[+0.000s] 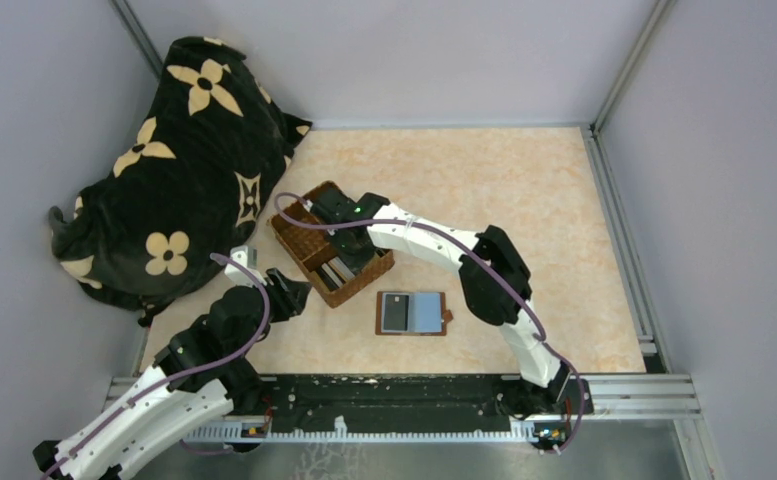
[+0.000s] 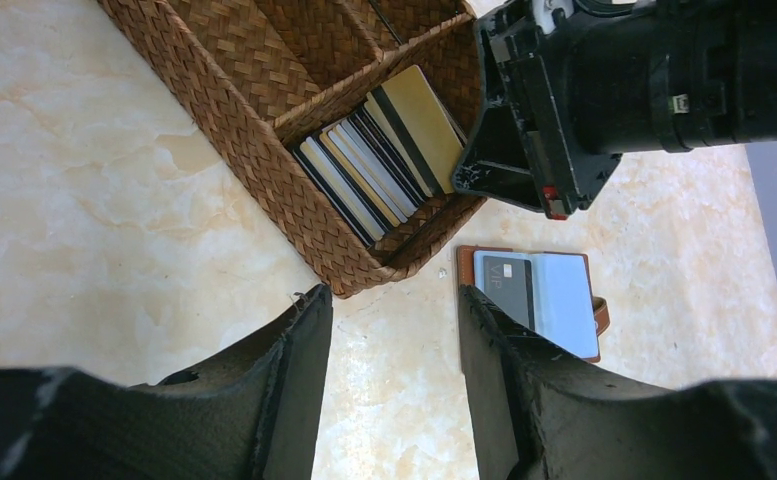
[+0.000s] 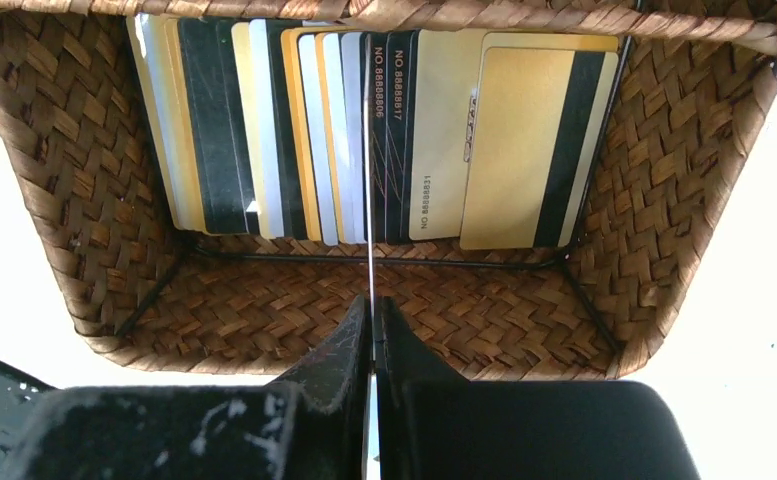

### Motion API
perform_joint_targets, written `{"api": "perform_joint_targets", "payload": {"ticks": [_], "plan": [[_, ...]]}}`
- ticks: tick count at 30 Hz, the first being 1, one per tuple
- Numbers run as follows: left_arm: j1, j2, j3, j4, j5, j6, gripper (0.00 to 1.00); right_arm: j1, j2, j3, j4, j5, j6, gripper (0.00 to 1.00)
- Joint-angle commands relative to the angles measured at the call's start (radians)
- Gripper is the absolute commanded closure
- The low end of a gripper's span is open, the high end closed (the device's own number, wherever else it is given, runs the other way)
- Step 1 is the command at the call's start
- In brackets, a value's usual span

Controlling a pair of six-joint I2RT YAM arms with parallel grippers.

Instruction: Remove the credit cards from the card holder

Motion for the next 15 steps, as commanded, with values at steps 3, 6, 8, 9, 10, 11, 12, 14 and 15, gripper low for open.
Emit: {"api": "perform_joint_targets", "payload": {"ticks": [3,6,8,9,10,11,12,14,15], "plan": [[0.003,-0.008,-0.007,0.005,-0.006,0.016,0.44,0.023,0.058,0.096,-0.012,0.024,-0.017,1.00],[0.002,-0.004,-0.008,0.006,-0.007,0.017,0.44,0.029,0.066,0.095,0.002,0.034,-0.016,1.00],[0.002,0.001,-0.011,0.006,-0.008,0.017,0.44,0.033,0.069,0.097,0.010,0.032,-0.014,1.00],[0.003,0.005,-0.009,0.006,-0.006,0.017,0.44,0.036,0.069,0.099,0.014,0.034,-0.014,1.00],[0.002,0.007,-0.009,0.006,-0.005,0.017,0.44,0.041,0.070,0.102,0.014,0.036,-0.014,1.00],[0.002,0.008,-0.008,0.006,-0.004,0.016,0.43,0.043,0.072,0.104,0.013,0.038,-0.014,1.00],[0.002,0.010,-0.008,0.006,-0.004,0.015,0.43,0.046,0.073,0.108,0.012,0.041,-0.014,1.00],[0.002,0.009,-0.007,0.003,-0.005,0.015,0.42,0.052,0.075,0.110,0.014,0.046,-0.014,0.94],[0.002,0.008,-0.008,0.003,-0.005,0.015,0.42,0.053,0.072,0.109,0.017,0.048,-0.014,0.92]]}}
